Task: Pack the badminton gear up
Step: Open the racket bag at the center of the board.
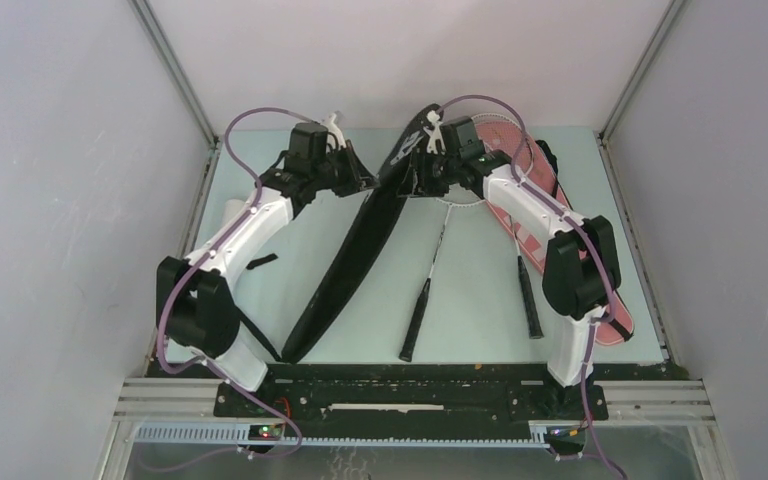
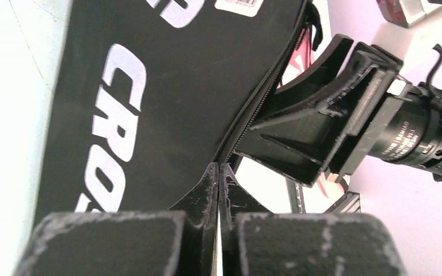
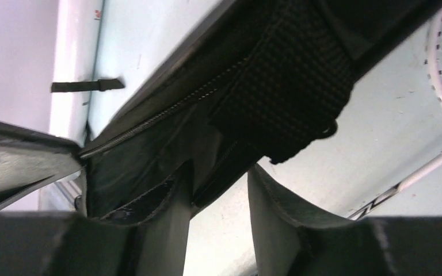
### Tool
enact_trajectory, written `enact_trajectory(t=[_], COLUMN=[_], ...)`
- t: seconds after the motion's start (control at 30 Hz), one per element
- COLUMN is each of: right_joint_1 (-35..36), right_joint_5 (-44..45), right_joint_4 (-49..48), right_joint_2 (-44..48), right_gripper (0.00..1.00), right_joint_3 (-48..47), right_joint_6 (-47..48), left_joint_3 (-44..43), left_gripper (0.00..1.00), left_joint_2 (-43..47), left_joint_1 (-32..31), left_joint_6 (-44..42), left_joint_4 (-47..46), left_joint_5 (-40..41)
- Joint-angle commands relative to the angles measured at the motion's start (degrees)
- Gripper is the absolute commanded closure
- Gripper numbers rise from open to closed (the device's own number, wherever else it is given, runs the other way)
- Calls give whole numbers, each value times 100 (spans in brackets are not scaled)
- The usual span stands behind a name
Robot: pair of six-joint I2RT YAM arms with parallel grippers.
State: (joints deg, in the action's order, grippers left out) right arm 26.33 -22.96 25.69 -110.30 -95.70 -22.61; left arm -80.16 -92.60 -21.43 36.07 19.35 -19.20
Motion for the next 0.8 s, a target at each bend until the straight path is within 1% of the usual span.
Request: enact_trajectory(t=[0.0,0.03,0.13,0.17,0.23,0.27,0.3,0.33,0.37,0.47,0.53,0.57,0.67,0.77], right_joint_1=[-88,-113,-181,-196,-207,-207,-207,-206,-207,-215,-224,-231,-249,-259], right_joint_5=[498,502,212,83,-115,-136,-132,-123,-113,-137,-182,-209,-281,-315], right_joint_4=[143,165,89,47,-62,-101,-153,-202,-215,-214,-237,-240,-282,-283], right_joint_2=[-125,-165,-250,-259,-249,-228,-190,-159,-142,-124,-95,-78,8,86], right_gripper=[59,65,97,100,100,100,100,100,100,100,100,100,100,100], right_joint_3=[-234,-291,-370,-370,-321,-278,-211,-144,-100,-10,60,93,202,285], right_joint_6=[257,291,301,256,119,69,24,-2,-20,-53,-43,-40,-4,86], left_joint_3=[193,187,247,271,385,425,463,492,533,642,660,643,537,465], left_gripper=[100,100,100,100,100,98,95,88,76,50,37,33,28,27], left_joint_2=[452,472,480,447,343,275,206,143,123,115,106,82,-51,-118], left_joint_1=[-79,-131,-372,-465,-626,-694,-741,-780,-826,-957,-1064,-1103,-1127,-1128], left_joint_6=[-209,-398,-1234,-1564,-2076,-2257,-2372,-2447,-2484,-2584,-2768,-2851,-3093,-3278], left_joint_4=[-370,-351,-149,-70,-66,-52,-42,-38,-41,-111,-154,-166,-187,-198], left_joint_5=[9,57,394,570,848,970,1008,1028,1052,1107,1417,1567,1898,2124])
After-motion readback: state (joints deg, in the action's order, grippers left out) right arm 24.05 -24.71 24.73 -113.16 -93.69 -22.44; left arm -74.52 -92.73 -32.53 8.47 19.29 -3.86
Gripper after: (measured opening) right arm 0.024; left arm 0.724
